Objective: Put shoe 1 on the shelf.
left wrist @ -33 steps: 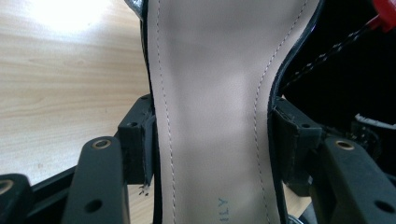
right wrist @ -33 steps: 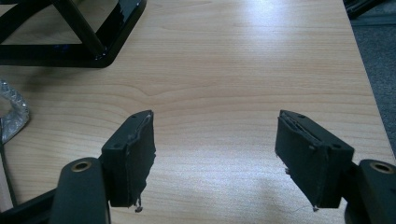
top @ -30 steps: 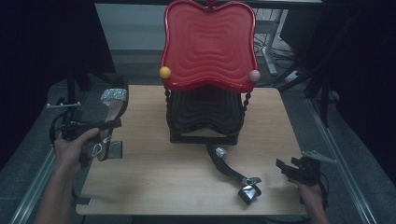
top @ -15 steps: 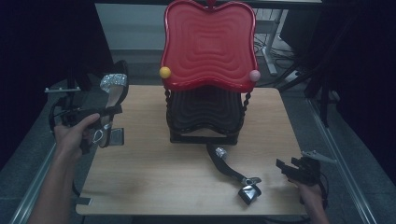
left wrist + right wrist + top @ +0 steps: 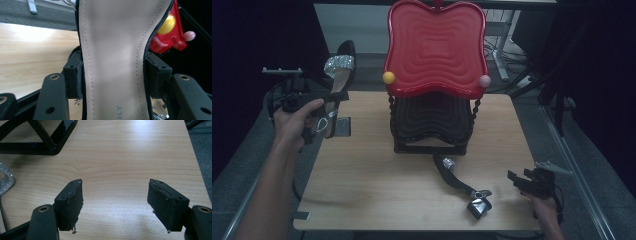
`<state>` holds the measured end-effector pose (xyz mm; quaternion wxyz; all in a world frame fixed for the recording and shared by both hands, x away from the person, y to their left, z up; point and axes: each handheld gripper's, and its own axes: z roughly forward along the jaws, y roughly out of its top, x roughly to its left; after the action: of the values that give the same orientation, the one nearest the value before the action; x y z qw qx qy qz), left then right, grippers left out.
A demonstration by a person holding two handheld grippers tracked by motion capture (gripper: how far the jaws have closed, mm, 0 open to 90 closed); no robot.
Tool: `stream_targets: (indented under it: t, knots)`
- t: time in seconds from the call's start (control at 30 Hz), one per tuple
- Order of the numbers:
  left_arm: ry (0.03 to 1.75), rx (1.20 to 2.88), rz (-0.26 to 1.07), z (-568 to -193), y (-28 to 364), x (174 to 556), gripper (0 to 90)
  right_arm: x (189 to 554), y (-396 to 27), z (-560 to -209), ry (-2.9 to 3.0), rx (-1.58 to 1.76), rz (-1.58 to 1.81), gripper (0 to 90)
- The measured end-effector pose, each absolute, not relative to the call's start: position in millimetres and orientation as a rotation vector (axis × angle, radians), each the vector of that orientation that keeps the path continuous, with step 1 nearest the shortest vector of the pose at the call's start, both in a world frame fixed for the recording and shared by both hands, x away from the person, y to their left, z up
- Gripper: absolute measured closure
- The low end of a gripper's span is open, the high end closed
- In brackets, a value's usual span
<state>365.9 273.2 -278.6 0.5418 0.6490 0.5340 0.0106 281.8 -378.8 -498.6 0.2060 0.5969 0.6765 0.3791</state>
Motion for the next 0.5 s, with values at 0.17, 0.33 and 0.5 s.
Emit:
stream_targets:
  t: [0.17, 0.33, 0.5]
  knots:
    - [1.240, 1.541, 0.024, -257.0, 263.9, 374.7, 41.2, 281.7, -379.3, -498.3, 1.882, 1.664, 1.058, 28.7]
    - [1.226, 1.550, 0.028, -241.7, 254.5, 382.4, 41.2, 281.7, -380.0, -498.1, 1.880, 1.664, 1.061, 28.7]
    - [1.229, 1.557, 0.031, -230.6, 245.3, 391.5, 41.2, 281.6, -380.5, -498.3, 1.879, 1.663, 1.059, 28.7]
